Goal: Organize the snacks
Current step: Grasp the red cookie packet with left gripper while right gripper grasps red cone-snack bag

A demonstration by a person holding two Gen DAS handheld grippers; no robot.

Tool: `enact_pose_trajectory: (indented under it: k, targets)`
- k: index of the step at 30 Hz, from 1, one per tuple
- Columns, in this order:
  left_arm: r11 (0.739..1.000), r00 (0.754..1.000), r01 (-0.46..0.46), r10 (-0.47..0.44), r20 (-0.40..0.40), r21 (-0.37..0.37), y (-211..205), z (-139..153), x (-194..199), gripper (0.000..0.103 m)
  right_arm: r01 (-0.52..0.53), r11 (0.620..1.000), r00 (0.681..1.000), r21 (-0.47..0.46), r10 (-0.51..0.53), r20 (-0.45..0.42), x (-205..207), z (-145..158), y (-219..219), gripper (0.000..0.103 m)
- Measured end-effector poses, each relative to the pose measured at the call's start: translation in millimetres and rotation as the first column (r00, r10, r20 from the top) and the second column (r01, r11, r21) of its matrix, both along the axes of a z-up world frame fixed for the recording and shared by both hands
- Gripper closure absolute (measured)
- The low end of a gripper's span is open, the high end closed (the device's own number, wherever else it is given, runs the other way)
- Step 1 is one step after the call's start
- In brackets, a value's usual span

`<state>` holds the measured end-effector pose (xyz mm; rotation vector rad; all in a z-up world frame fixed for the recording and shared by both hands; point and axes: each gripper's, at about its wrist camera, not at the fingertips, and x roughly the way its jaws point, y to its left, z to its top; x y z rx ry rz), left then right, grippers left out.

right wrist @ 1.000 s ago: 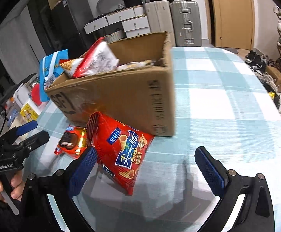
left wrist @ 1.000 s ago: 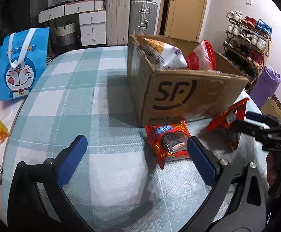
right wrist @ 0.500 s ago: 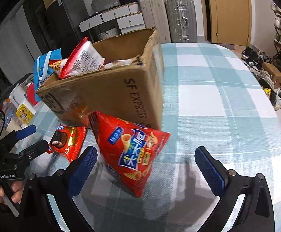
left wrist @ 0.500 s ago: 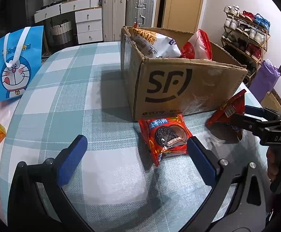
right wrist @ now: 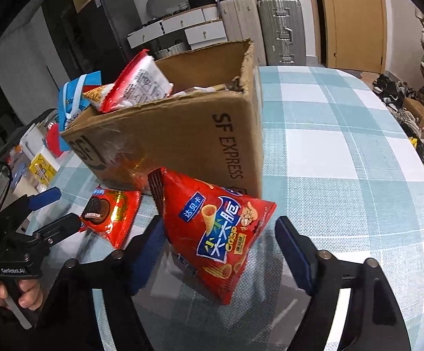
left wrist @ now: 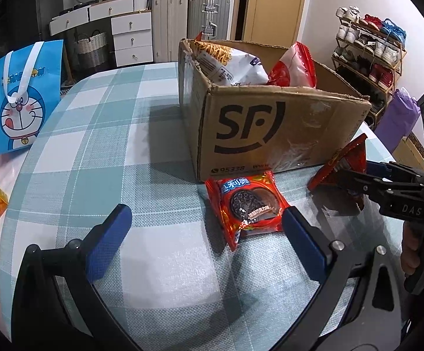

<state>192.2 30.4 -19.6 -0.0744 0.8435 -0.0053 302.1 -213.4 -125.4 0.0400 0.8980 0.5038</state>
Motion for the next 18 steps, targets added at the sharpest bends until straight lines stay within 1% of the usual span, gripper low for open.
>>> enact_pose_trajectory:
  k: [1, 4, 7, 10, 12, 15, 16, 18]
  targets:
    - [1.000, 1.000, -0.001, 0.001, 0.000, 0.000, 0, 0, -1, 0.001, -0.006, 1.000, 1.000, -0.001, 0.006, 0.004, -1, 1, 1, 0.037]
    - [1.000, 1.000, 0.000, 0.000, 0.000, 0.000, 0, 0, 0, 0.001, -0.013, 1.000, 1.000, -0.012, 0.013, 0.013, -3, 2, 1, 0.042]
    - [1.000, 1.000, 0.000, 0.000, 0.000, -0.001, 0, 0, 0, 0.001, -0.021, 1.000, 1.000, 0.012, 0.021, 0.006, -4, 3, -3, 0.048]
    - [1.000, 1.000, 0.001, -0.001, -0.002, -0.002, 0, 0, -1, 0.001, -0.024, 1.000, 0.999, 0.013, 0.024, 0.021, -7, 7, -4, 0.052]
    - [1.000, 1.000, 0.002, -0.002, -0.006, -0.011, -1, 0, 0, 0.001, -0.030, 0.999, 0.999, 0.023, 0.029, 0.031, -10, 11, -5, 0.054]
    - [1.000, 1.000, 0.001, -0.002, -0.015, -0.028, -2, -2, 1, 0.001, -0.039, 0.999, 0.998, 0.027, 0.038, 0.048, -15, 19, -7, 0.059]
    - [0.999, 1.000, 0.001, -0.002, -0.023, -0.034, -3, -3, 2, 0.001, -0.044, 0.999, 0.997, 0.025, 0.042, 0.059, -17, 22, -6, 0.063]
    - [0.999, 0.999, -0.004, 0.003, -0.036, -0.046, -5, -6, 4, 0.001, -0.049, 0.999, 0.997, 0.021, 0.048, 0.068, -19, 25, -6, 0.064]
